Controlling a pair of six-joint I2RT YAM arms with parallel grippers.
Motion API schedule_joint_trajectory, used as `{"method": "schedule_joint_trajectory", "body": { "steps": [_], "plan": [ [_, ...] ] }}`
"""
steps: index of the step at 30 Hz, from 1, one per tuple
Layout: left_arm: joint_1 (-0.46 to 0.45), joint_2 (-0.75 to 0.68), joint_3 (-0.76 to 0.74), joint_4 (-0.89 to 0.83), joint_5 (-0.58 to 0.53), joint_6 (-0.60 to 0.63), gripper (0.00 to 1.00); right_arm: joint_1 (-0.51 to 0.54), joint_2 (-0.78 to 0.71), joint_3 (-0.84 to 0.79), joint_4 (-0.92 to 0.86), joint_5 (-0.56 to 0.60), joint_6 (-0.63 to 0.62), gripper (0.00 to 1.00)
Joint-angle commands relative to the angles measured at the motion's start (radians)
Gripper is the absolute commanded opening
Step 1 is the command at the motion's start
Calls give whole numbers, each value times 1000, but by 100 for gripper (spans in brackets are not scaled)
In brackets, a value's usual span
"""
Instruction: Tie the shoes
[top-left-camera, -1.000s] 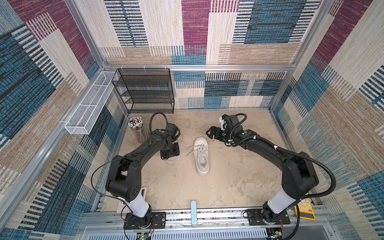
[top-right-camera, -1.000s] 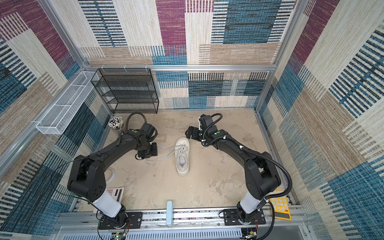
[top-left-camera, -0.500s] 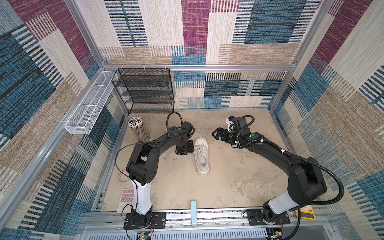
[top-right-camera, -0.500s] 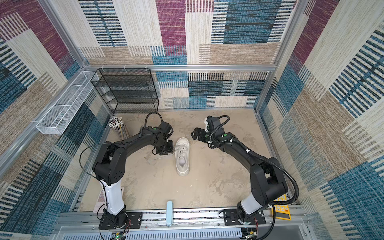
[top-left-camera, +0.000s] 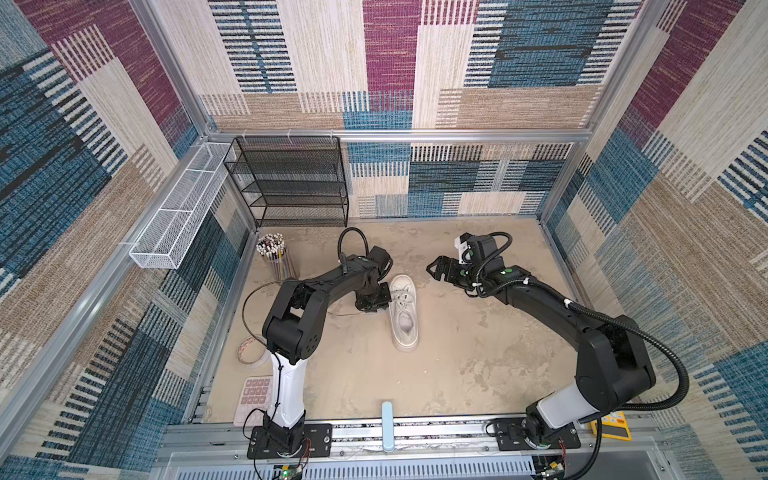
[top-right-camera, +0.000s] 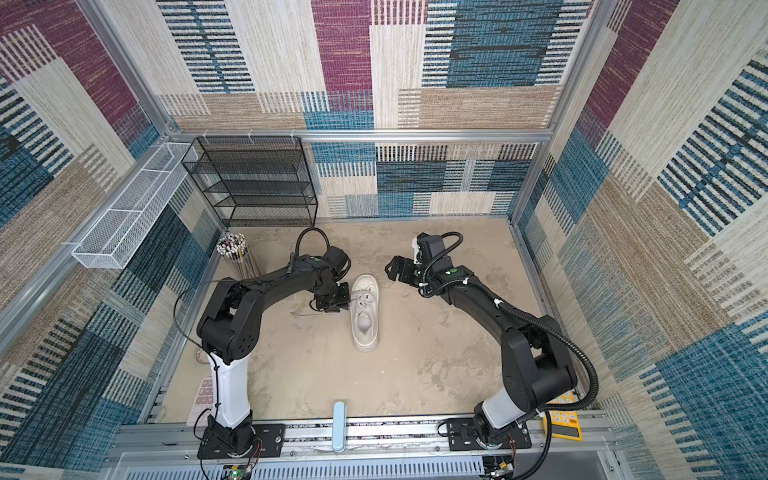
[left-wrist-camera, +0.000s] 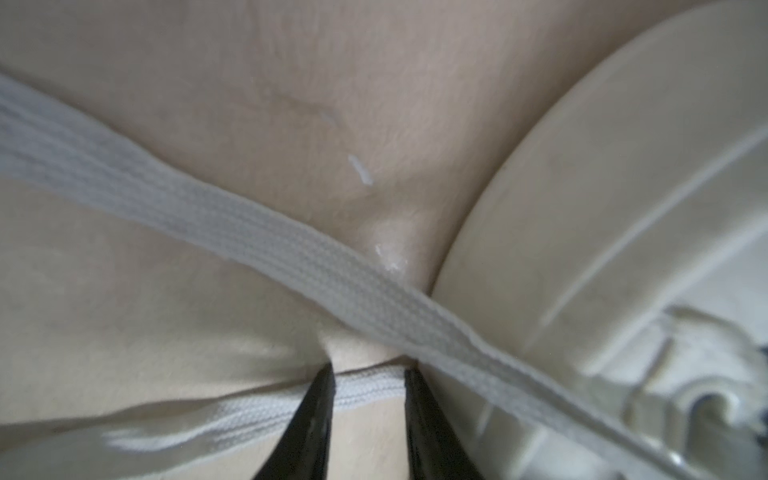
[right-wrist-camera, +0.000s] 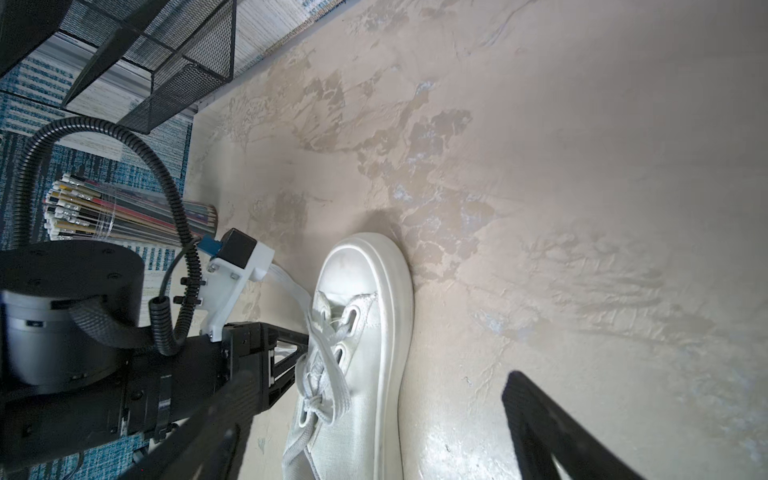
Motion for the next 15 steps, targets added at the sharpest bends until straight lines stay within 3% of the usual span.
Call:
{"method": "schedule_joint_trajectory", "body": {
  "steps": [1, 7, 15],
  "plan": [
    [-14, 16, 9, 0, -58, -23, 30, -2, -1, -5, 34, -6, -5, 95],
    [-36, 41, 19, -24, -126, -10, 23, -9, -19, -28, 40, -4, -2, 95],
    [-54, 5, 40, -25, -127, -8, 0, -13, -38, -62, 45, -5, -1, 95]
  ]
}}
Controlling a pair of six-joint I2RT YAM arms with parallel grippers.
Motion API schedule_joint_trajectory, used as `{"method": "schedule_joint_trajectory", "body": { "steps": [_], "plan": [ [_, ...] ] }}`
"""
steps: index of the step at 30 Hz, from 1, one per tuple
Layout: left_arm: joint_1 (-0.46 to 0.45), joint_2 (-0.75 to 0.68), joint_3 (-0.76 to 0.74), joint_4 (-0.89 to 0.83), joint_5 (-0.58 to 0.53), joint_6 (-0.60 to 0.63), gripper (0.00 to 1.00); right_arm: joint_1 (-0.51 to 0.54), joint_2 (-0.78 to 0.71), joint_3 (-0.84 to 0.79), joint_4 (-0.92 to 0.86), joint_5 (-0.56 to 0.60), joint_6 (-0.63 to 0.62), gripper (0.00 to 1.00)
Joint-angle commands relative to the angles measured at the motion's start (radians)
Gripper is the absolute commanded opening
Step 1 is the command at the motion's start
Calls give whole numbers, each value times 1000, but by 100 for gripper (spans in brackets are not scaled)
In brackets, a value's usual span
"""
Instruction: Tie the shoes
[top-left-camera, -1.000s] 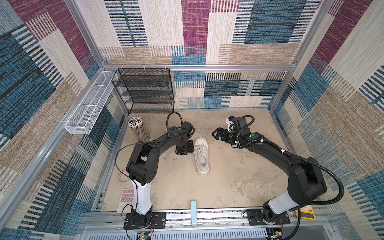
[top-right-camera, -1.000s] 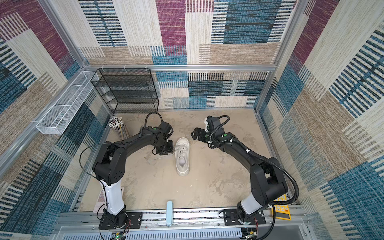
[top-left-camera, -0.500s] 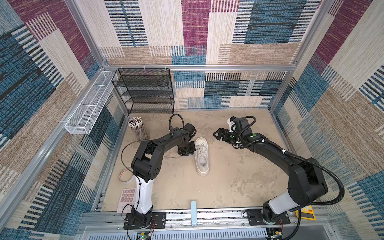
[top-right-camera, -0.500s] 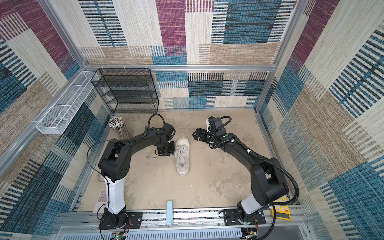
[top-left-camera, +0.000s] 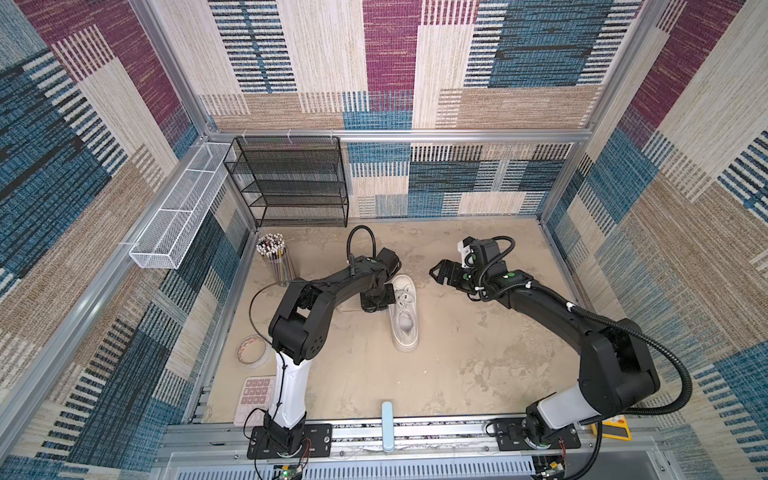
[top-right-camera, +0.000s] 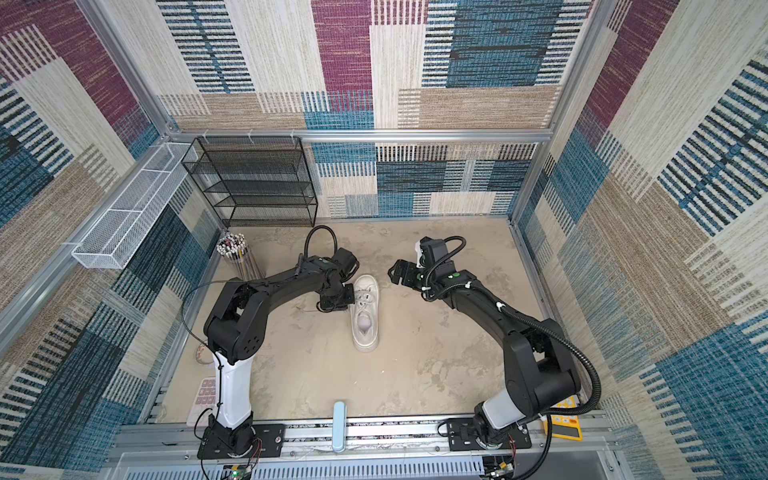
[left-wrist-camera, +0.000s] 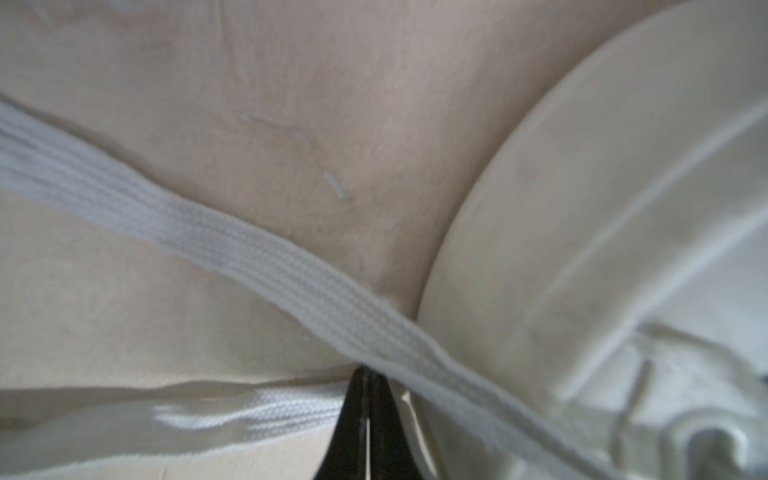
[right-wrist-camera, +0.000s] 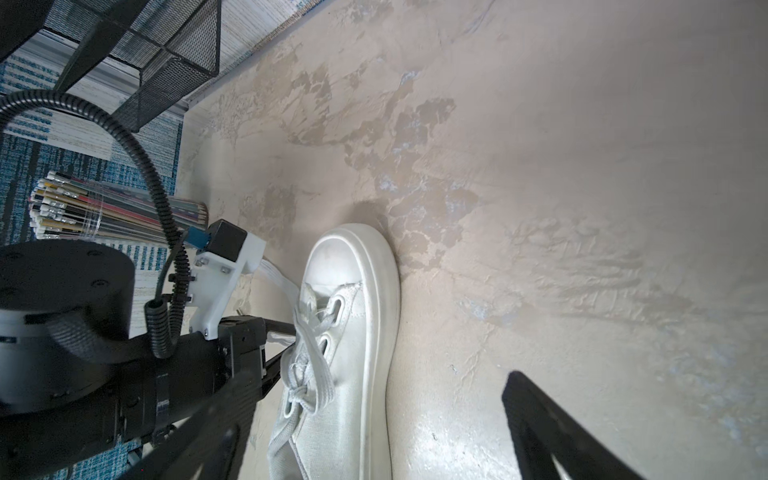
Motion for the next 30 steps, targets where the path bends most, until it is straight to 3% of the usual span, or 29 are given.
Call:
{"method": "schedule_joint_trajectory", "body": {
  "steps": [1, 9, 14, 23, 27, 30],
  "plan": [
    [-4, -30, 5, -19, -19, -7, 0, -1, -15, -8, 29, -3, -2, 94],
    [-4, -169, -24, -18, 44, -24, 0, -4, -33, -40, 39, -19, -18, 94],
    [-4, -234, -67, 80, 127, -61, 0, -6, -40, -70, 58, -34, -6, 95],
    [-4, -229, 23, 146, 200, -94, 0, -10, -59, -97, 71, -37, 6, 94],
    [-2, -228, 52, 138, 195, -89, 0, -11, -65, -113, 114, -96, -34, 94],
    [2, -235, 55, 125, 194, -86, 0, -10, -80, -138, 166, -137, -103, 86]
  ]
}}
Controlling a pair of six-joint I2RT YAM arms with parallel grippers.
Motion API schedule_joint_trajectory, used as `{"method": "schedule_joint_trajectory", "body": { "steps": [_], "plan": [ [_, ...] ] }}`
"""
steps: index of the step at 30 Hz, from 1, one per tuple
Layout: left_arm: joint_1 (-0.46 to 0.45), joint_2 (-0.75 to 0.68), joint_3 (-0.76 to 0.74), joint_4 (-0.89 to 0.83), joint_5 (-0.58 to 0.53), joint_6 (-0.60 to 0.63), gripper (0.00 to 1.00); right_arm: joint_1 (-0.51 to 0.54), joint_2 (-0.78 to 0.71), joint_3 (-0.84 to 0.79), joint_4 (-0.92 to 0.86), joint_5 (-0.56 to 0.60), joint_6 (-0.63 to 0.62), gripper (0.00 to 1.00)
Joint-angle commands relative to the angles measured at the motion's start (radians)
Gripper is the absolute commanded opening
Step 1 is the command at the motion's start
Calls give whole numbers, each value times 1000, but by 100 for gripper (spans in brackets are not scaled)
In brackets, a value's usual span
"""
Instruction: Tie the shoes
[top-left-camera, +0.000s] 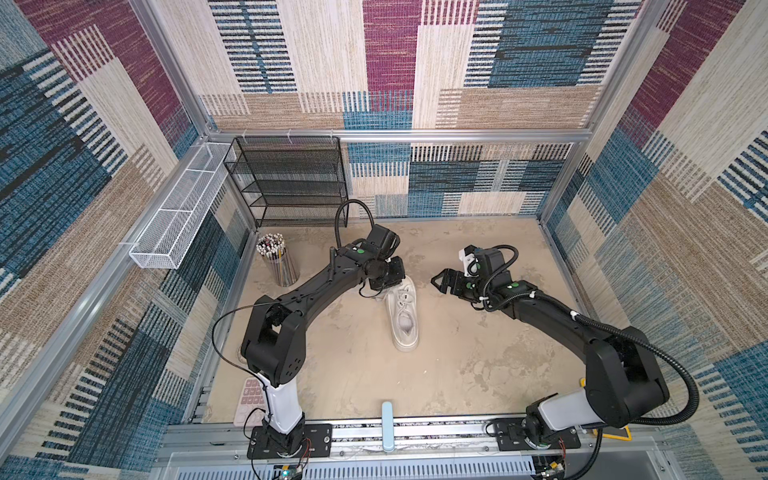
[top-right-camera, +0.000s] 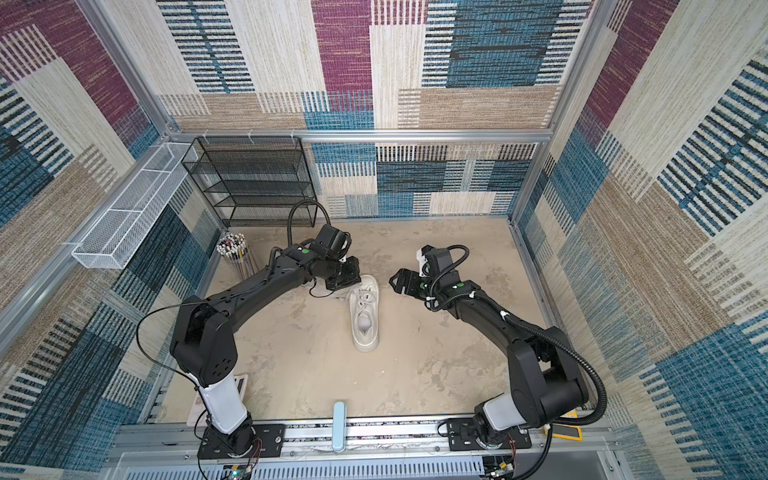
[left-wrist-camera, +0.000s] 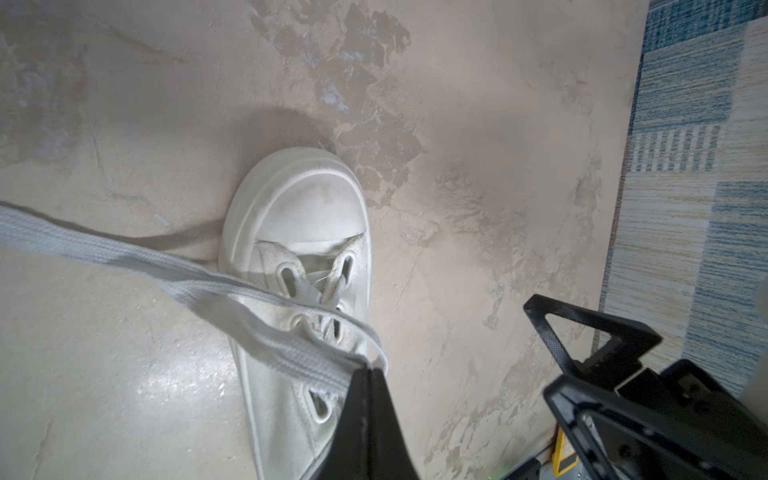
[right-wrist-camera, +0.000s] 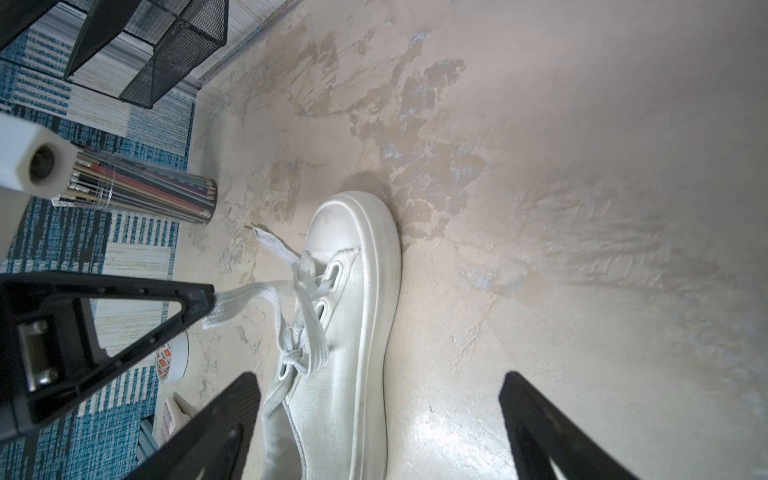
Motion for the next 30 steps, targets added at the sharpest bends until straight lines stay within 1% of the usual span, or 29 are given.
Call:
{"method": "schedule_joint_trajectory", "body": {
  "steps": [1, 2, 5, 8, 12, 15, 19, 23, 28, 30],
  "plan": [
    [6, -9, 11, -9, 1, -11, 0, 1, -22, -24, 104, -61, -105, 82],
    [8, -11, 12, -22, -3, -4, 0, 2, -34, -34, 125, -74, -150, 79],
    [14, -25, 3, -55, -26, 14, 0, 12, -56, -60, 175, -110, -250, 74],
    [32, -44, -19, -54, -9, 24, 0, 36, -56, -77, 214, -169, -336, 71],
    [46, -64, -44, -49, 13, 36, 0, 123, -30, -63, 239, -147, -438, 70],
    [56, -74, -59, -50, 27, 40, 0, 167, -1, -56, 286, -140, -469, 68],
    [68, -83, -72, -47, 53, 45, 0, 191, 53, -32, 338, -164, -521, 59],
    [78, -98, -79, -51, 58, 47, 0, 205, 124, 18, 333, -156, -578, 54],
    [93, -117, -94, -49, 67, 49, 0, 207, 197, 76, 315, -149, -619, 44],
    [96, -121, -98, -49, 70, 50, 0, 210, 225, 102, 300, -152, -627, 43]
  ]
}}
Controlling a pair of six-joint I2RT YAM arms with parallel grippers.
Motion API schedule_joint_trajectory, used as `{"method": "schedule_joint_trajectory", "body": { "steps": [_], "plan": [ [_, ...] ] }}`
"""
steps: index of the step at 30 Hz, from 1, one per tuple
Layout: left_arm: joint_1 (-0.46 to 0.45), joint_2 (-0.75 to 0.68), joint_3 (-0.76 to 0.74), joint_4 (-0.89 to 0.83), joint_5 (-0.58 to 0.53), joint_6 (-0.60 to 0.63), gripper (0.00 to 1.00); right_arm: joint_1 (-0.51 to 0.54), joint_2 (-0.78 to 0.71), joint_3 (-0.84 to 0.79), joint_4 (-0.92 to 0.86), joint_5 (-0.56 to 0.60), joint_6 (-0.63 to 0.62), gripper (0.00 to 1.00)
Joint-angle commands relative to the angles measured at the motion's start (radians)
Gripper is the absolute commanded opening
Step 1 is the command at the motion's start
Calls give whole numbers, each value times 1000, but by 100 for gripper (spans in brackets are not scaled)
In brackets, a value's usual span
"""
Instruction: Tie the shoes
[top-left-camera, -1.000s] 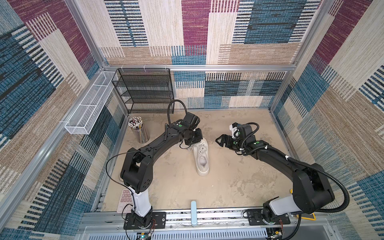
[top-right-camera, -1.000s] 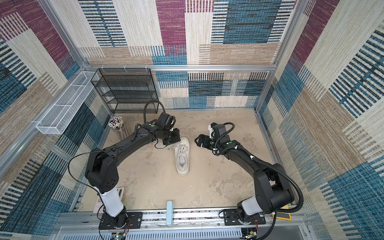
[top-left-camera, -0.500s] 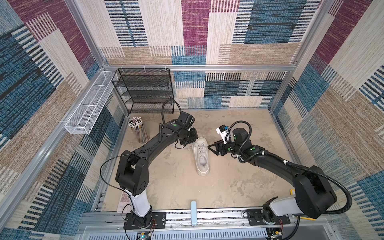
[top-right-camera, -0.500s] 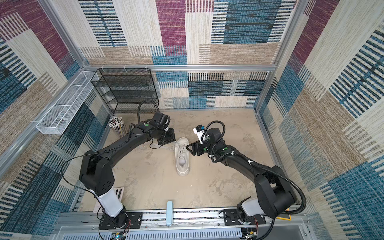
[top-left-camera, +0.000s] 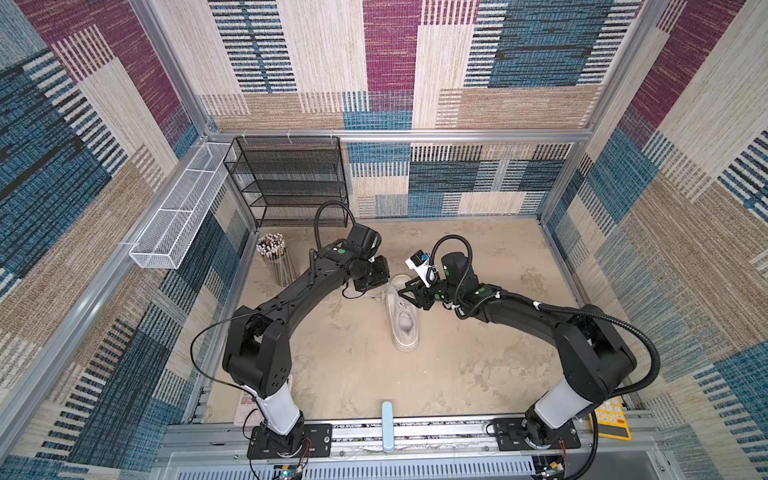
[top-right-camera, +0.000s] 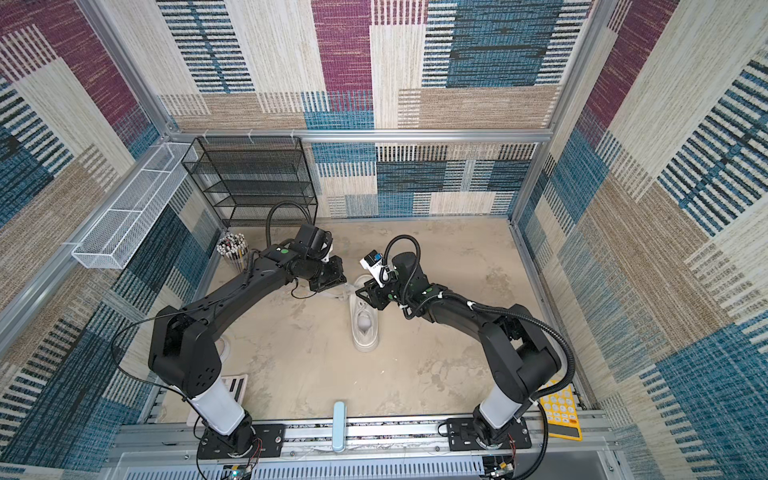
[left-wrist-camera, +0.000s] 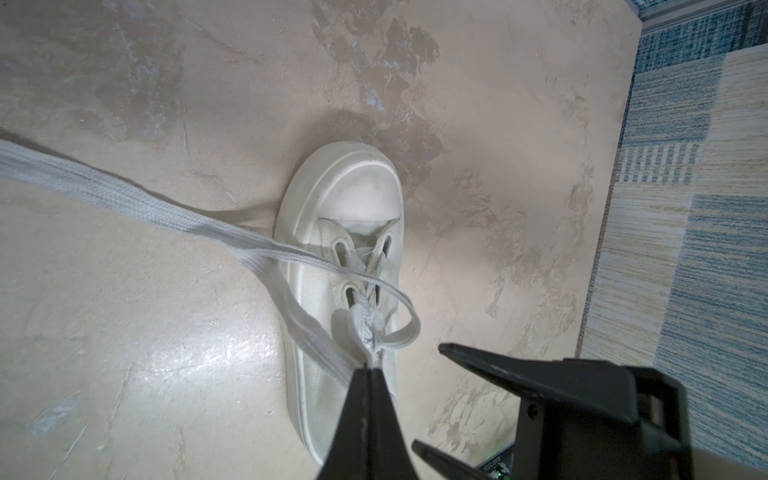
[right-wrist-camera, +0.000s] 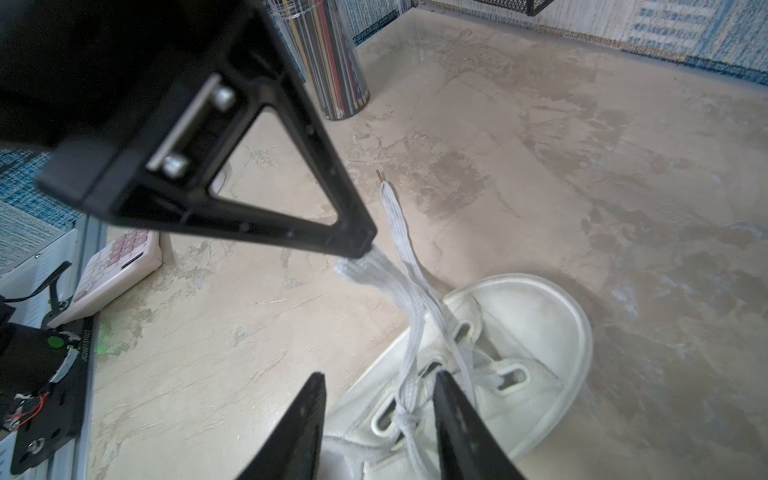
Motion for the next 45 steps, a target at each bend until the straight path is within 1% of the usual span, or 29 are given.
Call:
{"method": "schedule_joint_trajectory", "body": {
  "steps": [1, 10, 19, 24, 27, 30, 34, 35, 38, 45],
  "plan": [
    [6, -10, -7, -12, 18, 21, 0, 9, 36, 35, 7, -5, -47, 42],
    [8, -19, -7, -19, 15, 23, 0, 22, 127, 101, 1, -21, -63, 42],
    [9, -31, -17, -18, 16, 20, 0, 23, 192, 165, -15, -70, -92, 41],
    [9, -35, -24, -13, 18, 18, 0, 22, 197, 171, -1, -94, -78, 33],
    [10, -39, -29, -10, 18, 18, 0, 23, 206, 178, 2, -107, -73, 27],
    [9, -45, -33, -7, 16, 16, 0, 23, 216, 188, -5, -121, -78, 19],
    [9, -45, -37, -6, 18, 13, 0, 23, 214, 194, -21, -102, -71, 2],
    [9, -45, -39, -4, 18, 15, 0, 23, 211, 194, -24, -91, -67, 0],
    [10, -42, -42, -1, 19, 12, 0, 22, 198, 178, -20, -37, -37, 0],
    [9, -34, -58, 9, 35, 9, 0, 18, 116, 65, 74, 134, 99, 0]
  ]
}}
